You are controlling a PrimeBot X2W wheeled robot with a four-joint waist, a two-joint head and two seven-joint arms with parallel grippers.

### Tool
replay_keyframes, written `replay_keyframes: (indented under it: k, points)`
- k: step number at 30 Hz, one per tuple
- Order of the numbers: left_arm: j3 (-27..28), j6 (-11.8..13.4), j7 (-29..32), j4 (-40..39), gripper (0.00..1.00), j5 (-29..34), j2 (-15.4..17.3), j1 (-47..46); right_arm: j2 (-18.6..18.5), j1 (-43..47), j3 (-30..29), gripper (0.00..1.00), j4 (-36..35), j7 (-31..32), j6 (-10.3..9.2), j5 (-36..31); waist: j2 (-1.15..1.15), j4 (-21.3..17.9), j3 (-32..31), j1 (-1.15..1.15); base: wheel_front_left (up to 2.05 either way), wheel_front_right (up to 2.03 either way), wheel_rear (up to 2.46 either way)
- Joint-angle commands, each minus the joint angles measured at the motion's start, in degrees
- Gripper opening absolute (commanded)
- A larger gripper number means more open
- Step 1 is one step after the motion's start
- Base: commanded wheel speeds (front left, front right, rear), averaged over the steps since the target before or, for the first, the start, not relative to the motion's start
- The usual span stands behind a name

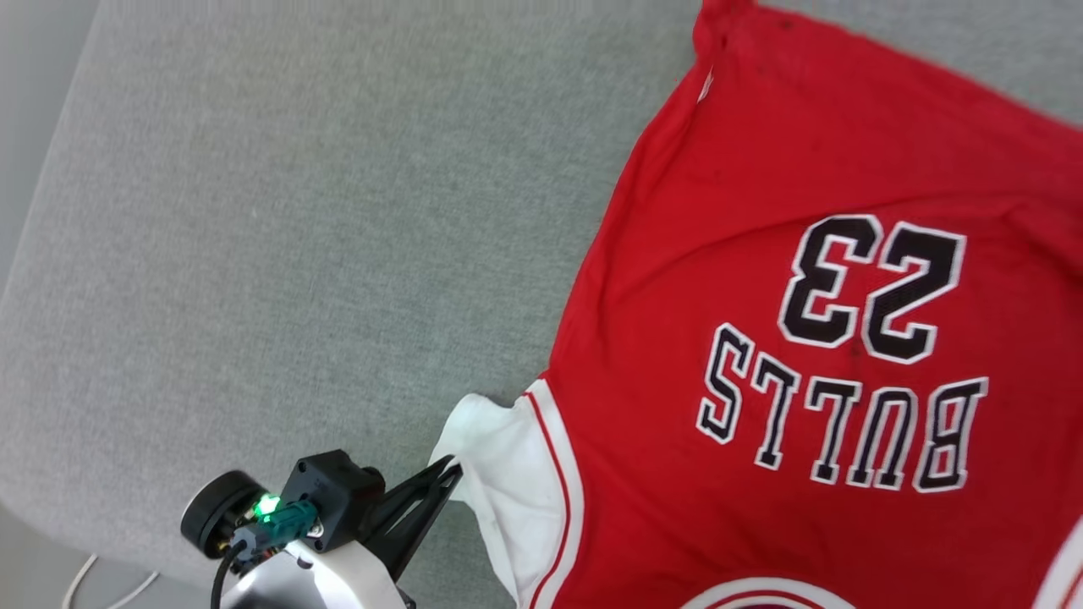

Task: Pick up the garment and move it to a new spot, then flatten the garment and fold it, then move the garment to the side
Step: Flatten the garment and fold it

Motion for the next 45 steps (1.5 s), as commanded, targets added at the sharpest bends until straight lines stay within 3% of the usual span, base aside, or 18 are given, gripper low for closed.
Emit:
replay_keyframes:
  k: [1,10,20,30,38,39,40,41,45]
  points:
    - [-0.1,0.4,-0.2,0.8,0.00,-0.6,0.2,1.4,0.9,5.3,0.4,0.00,1.1,-0.2,-0.02,1.1,0.00,-3.9,-5.2,0.00,0.00,0.00,0.00]
    - [-0.5,1.6,-0.2,3.3,0.00,-2.4,0.6,5.2,1.4,18.0,0.7,0.00,-0.9,-3.7,-0.02,6.5,0.00,-8.8,-13.5,0.00,0.00,0.00,0.00]
    - [-0.4,3.0,-1.6,5.1,0.00,-3.8,0.3,8.7,3.2,33.0,-2.9,0.00,-8.8,-5.9,-0.02,11.7,0.00,-13.0,-20.4,0.00,0.00,0.00,0.00]
    - [0.2,4.2,-3.2,5.4,0.00,-4.4,-0.2,9.8,5.6,46.0,-7.2,0.00,-14.4,-8.3,-0.02,13.1,0.00,-14.7,-22.5,0.00,0.00,0.00,0.00]
    - [0.0,3.9,-3.7,5.6,0.00,-4.2,-0.6,8.9,7.2,49.3,-6.8,0.00,-14.1,-9.8,-0.02,13.3,0.00,-15.0,-22.7,0.00,0.00,0.00,0.00]
    - [0.0,3.9,-3.7,5.6,0.00,-4.2,-0.6,8.8,7.0,49.0,-6.5,0.03,-14.3,-10.3,-0.02,13.4,0.00,-15.0,-22.7,0.00,0.00,0.00,0.00]
    - [0.0,3.9,-3.7,5.6,0.00,-4.2,-0.6,8.7,6.5,48.6,-6.1,0.79,-14.8,-10.9,-0.02,13.4,0.00,-15.0,-22.6,0.00,0.00,0.00,0.00]
    - [0.0,3.9,-3.7,5.6,0.00,-4.2,-0.6,8.7,6.1,48.1,-6.1,1.00,-14.9,-11.5,-0.02,13.3,0.00,-15.0,-22.6,0.00,0.00,0.00,0.00]
    - [-0.1,3.8,-4.0,5.5,0.00,-4.0,-0.6,8.4,4.3,46.1,-4.6,1.00,-16.2,-12.7,-0.02,14.2,0.00,-14.6,-22.3,0.00,0.00,0.00,0.00]
